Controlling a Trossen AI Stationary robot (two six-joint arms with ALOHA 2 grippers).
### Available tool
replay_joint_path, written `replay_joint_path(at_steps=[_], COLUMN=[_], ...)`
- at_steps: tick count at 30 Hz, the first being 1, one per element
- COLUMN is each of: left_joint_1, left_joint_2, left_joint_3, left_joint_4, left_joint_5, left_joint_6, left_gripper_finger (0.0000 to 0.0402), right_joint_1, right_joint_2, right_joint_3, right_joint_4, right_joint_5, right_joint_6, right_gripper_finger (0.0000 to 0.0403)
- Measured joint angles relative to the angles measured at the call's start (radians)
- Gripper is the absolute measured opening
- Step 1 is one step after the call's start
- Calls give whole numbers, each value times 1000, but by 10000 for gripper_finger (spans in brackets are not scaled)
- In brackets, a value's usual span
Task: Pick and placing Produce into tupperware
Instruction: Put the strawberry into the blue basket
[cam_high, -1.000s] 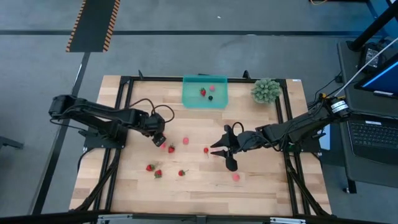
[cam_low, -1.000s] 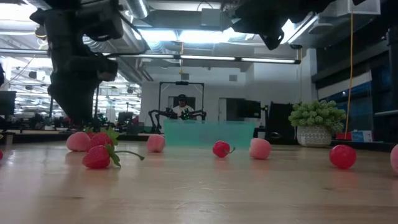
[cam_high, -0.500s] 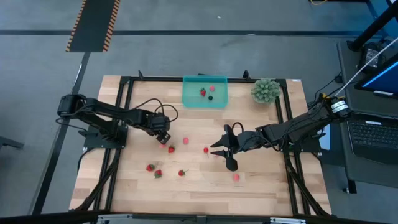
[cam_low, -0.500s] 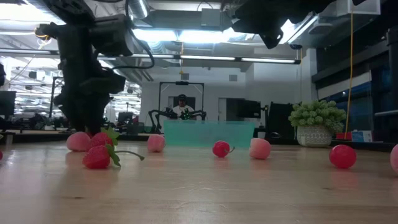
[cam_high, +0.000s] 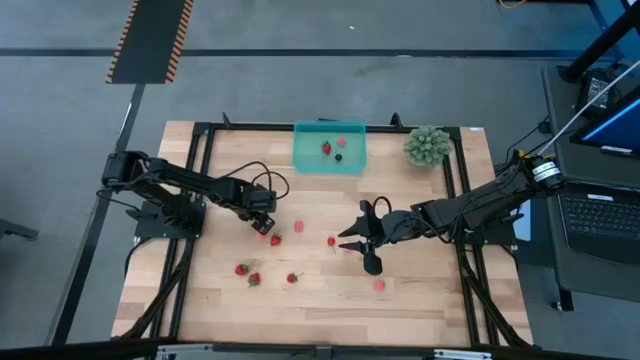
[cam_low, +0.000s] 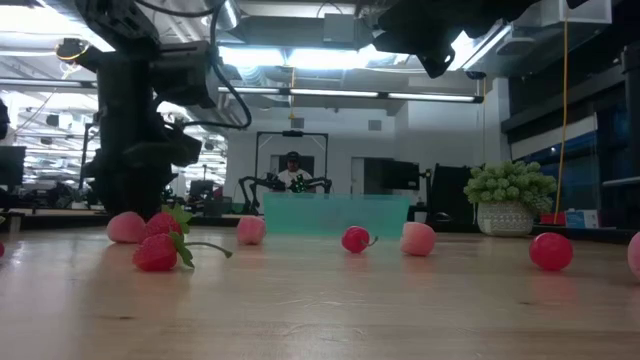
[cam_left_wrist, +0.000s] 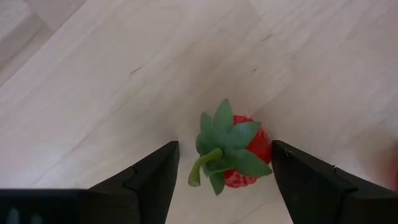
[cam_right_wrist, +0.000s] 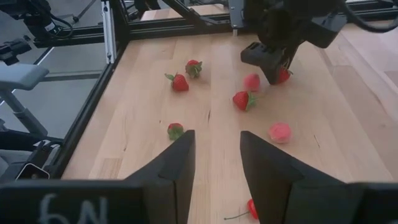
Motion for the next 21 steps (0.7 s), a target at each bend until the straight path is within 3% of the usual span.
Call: replay_joint_path(at_steps=[7, 17, 21], left_joint_1=[0, 0, 0], left_joint_2=[-3, -3, -4], left_joint_3=[-2, -2, -2], left_joint_4=[5, 26, 29], left_joint_5=[-12, -23, -23], left_joint_6=[-4, -4, -1], left_gripper_finger=[235, 143, 138], right_joint_1=[0, 0, 0], right_joint_2=[0, 0, 0], right_joint_3=[0, 0, 0], right_joint_4=[0, 0, -1], right_joint_5=[0, 0, 0], right_joint_6=[0, 0, 0], right_gripper_finger=[129, 129, 129])
